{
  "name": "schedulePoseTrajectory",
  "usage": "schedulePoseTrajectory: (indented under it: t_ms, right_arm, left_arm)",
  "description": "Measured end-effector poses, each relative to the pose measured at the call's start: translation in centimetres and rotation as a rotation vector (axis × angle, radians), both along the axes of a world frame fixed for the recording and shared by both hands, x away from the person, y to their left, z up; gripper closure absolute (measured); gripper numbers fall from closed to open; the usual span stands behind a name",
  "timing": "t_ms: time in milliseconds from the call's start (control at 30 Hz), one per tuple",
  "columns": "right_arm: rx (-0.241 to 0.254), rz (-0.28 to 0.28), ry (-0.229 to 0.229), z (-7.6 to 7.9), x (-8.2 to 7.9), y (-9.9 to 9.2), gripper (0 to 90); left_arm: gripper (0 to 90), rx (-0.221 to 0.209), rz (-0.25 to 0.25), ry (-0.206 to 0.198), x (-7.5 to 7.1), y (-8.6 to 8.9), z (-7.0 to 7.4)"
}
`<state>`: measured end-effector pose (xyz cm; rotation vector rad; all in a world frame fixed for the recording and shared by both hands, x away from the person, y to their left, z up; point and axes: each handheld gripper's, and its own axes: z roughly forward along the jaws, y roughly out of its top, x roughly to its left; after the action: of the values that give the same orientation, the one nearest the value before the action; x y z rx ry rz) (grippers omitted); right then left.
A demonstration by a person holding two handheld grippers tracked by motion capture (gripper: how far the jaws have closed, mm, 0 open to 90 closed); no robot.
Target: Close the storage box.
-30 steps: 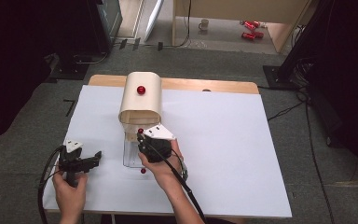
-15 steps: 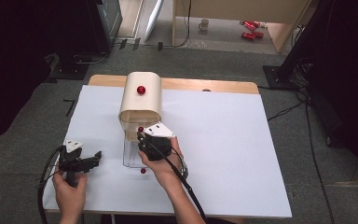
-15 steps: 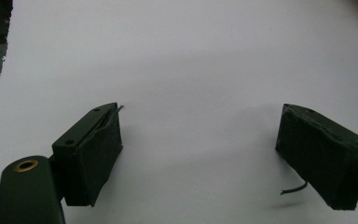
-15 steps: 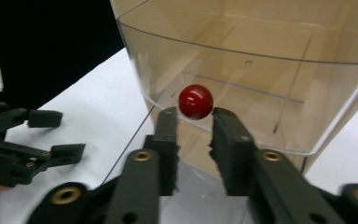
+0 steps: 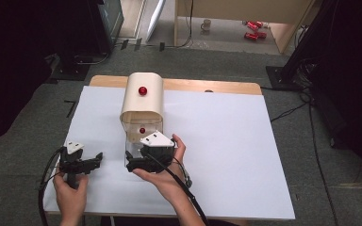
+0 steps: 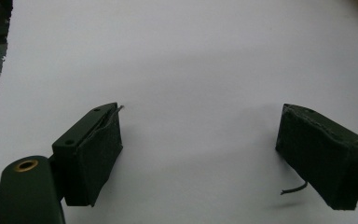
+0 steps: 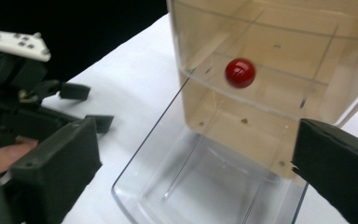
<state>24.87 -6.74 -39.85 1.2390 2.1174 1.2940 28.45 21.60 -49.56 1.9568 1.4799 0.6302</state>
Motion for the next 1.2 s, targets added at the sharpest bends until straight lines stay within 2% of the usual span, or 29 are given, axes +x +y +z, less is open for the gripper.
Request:
schedulePoseTrajectory:
  t_ms: [233,433,600,633,900,1100,1200]
  right_arm:
    - [-0.006,0.004,-0.012,-0.1,-1.7,-0.5,0.0]
    - [-0.02,-0.002,-0.023,-0.7,-3.4,-1.0,0.0]
    - [-0.008,-0.026,-0.01,-1.9,-4.5,-1.9,0.0]
    - [-0.006,-0.039,0.004,-2.6,-4.8,-2.3,0.0]
    - [-0.01,-0.047,0.033,-4.6,-6.1,-3.1,0.0]
    - [-0.02,-0.047,0.063,-6.0,-6.9,-3.0,0.0]
    - [-0.023,-0.058,0.055,-6.4,-7.0,-2.9,0.0]
  left_arm:
    - [14.1,0.0,0.0,-0.002,0.0,0.0,0.0]
    - [14.1,0.0,0.001,-0.002,0.0,0.0,0.0]
    - [14.1,0.0,0.001,-0.002,0.0,0.0,0.0]
    - [14.1,0.0,0.001,-0.002,0.0,0.0,0.0]
    - [14.1,0.0,0.001,-0.002,0.0,0.0,0.0]
    - [14.1,0.0,0.001,-0.002,0.0,0.0,0.0]
    - [14.1,0.0,0.001,-0.002,0.0,0.0,0.0]
